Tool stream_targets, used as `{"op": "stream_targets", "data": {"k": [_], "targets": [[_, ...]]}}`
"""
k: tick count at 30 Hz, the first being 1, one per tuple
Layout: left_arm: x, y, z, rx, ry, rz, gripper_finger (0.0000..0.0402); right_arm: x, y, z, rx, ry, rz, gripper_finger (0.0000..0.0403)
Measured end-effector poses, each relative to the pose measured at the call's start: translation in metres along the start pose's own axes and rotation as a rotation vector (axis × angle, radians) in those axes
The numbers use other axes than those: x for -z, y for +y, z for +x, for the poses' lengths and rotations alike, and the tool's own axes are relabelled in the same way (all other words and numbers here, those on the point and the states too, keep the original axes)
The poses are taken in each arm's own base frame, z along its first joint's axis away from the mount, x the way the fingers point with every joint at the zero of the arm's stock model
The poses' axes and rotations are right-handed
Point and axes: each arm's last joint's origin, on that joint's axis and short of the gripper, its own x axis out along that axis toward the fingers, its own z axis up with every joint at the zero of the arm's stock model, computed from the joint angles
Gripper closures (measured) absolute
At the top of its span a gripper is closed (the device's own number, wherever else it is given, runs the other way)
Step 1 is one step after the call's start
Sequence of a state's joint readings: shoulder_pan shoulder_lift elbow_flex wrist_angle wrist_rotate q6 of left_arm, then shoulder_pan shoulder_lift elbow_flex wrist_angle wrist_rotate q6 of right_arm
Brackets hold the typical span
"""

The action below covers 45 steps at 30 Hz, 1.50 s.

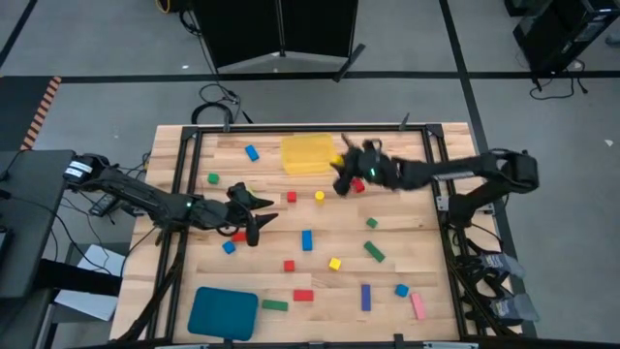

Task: Sort blocks by size
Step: Put the yellow square block into the yellow bin, then put the light green rectangular block into the blue bin

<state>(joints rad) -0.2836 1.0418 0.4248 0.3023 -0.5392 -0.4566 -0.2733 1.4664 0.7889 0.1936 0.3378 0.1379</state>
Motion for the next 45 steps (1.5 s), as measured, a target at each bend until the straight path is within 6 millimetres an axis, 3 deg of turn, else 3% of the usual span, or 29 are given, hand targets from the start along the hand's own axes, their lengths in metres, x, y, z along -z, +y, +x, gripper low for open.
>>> {"op": "stream_targets", "data": {"k": [5, 9, 12, 16, 19, 22, 28, 32, 36, 45], "targets": [[0.003, 0.000, 0.003, -0.028, 0.006, -0.017, 0.0188, -0.018, -0.028, 0.047, -0.032, -0.024, 0.048, 0.0259], [0.003, 0.001, 0.003, -0.052, -0.008, -0.037, 0.0188, -0.014, -0.039, 0.082, -0.011, 0.033, 0.054, 0.0255], [0.004, 0.002, 0.003, -0.068, 0.004, -0.016, 0.0188, -0.014, -0.045, 0.098, -0.019, 0.020, 0.041, 0.0186], [0.014, 0.008, 0.002, -0.115, 0.092, 0.060, 0.0188, -0.018, -0.053, 0.103, -0.089, -0.032, 0.072, 0.0079], [0.019, 0.013, 0.000, -0.170, 0.183, 0.127, 0.0188, -0.026, -0.055, 0.095, -0.122, -0.053, 0.060, 0.0032], [0.012, 0.018, 0.001, -0.270, 0.286, 0.197, 0.0188, -0.041, -0.044, 0.080, -0.173, -0.110, 0.022, 0.0017], [-0.023, 0.020, 0.013, -0.338, 0.532, 0.388, 0.0188, -0.064, -0.010, 0.044, -0.270, -0.188, -0.080, 0.0038], [-0.037, 0.020, 0.028, -0.333, 0.784, 0.640, 0.0188, -0.071, 0.009, 0.019, -0.329, -0.183, -0.134, 0.0055], [-0.037, 0.026, 0.050, -0.254, 0.992, 0.826, 0.0188, -0.073, 0.027, -0.008, -0.396, -0.154, -0.174, 0.0067], [-0.011, 0.059, 0.086, -0.126, 1.293, 0.918, 0.0188, -0.073, 0.060, -0.051, -0.495, -0.143, -0.237, 0.0085]]}}
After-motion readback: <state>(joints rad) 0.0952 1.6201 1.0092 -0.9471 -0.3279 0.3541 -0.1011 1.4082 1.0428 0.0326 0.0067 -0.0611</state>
